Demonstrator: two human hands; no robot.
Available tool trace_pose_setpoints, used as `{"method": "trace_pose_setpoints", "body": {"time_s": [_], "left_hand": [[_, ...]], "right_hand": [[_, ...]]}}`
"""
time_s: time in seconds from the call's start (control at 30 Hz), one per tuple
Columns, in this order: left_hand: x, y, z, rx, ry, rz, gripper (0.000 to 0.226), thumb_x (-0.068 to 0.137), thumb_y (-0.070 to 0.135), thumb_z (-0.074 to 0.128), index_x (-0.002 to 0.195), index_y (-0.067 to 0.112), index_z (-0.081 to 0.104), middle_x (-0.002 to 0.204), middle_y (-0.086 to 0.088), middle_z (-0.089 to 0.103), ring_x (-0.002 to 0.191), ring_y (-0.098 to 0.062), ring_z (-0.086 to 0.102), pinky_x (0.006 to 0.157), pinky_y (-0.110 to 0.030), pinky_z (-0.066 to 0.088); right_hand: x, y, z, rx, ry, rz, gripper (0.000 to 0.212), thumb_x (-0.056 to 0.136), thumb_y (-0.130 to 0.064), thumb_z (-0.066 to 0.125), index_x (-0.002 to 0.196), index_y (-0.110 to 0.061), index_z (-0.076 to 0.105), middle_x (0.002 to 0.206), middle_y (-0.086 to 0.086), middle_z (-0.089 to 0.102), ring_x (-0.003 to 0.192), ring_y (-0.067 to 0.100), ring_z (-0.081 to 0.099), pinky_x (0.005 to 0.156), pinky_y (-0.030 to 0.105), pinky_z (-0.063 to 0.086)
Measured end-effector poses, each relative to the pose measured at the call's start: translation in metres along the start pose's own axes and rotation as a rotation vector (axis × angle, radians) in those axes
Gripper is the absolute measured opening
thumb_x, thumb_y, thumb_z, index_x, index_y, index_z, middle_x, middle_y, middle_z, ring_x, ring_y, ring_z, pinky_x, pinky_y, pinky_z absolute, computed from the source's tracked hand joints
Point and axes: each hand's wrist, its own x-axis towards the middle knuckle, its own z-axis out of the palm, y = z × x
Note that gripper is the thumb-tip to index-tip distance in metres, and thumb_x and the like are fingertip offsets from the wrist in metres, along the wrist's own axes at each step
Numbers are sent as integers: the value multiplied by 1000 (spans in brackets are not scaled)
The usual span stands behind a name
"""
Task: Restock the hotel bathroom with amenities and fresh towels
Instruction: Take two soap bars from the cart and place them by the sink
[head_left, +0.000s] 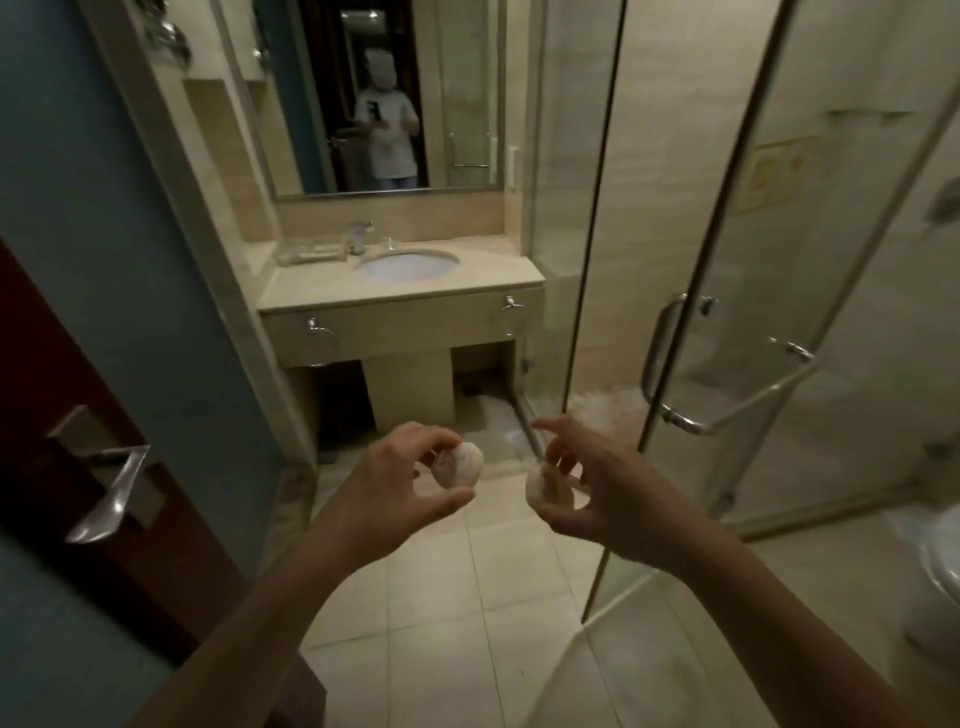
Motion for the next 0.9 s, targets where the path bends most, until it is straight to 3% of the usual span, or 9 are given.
{"method": "trace_pose_setpoints", "body": {"time_s": [0.2, 0.53, 0.8, 0.9], "left_hand": [[86, -19, -7, 55, 69, -98, 46, 75, 31, 74, 117, 23, 55, 106, 10, 51, 94, -6, 53, 82, -17, 48], [190, -87, -19, 64, 149, -176, 46, 75, 30, 74, 117, 24, 55, 108, 12, 50, 96, -4, 52, 77, -11, 44], [311, -185, -51, 2, 170, -153, 40, 76, 30, 74, 112, 26, 57, 100, 19, 51, 95, 5, 51, 83, -12, 44], [357, -224, -64, 1, 154, -139, 39, 75, 31, 74, 111, 25, 58, 100, 17, 52, 96, 7, 50, 83, -8, 43]], "right_hand": [[94, 54, -13, -35, -46, -133, 69, 79, -31, 68, 138, -22, 35, 104, -9, 54, 85, 1, 50, 68, 6, 43], [226, 108, 3, 34, -122, -120, 71, 80, -29, 68, 140, -30, 29, 104, -19, 47, 96, 1, 51, 86, 19, 49], [378, 146, 29, 49, -73, -112, 67, 79, -29, 68, 137, -30, 34, 106, -9, 57, 96, 6, 55, 87, 27, 49], [433, 162, 38, 46, -70, -103, 63, 79, -28, 68, 134, -28, 38, 103, -8, 58, 93, 6, 56, 83, 24, 48]]}}
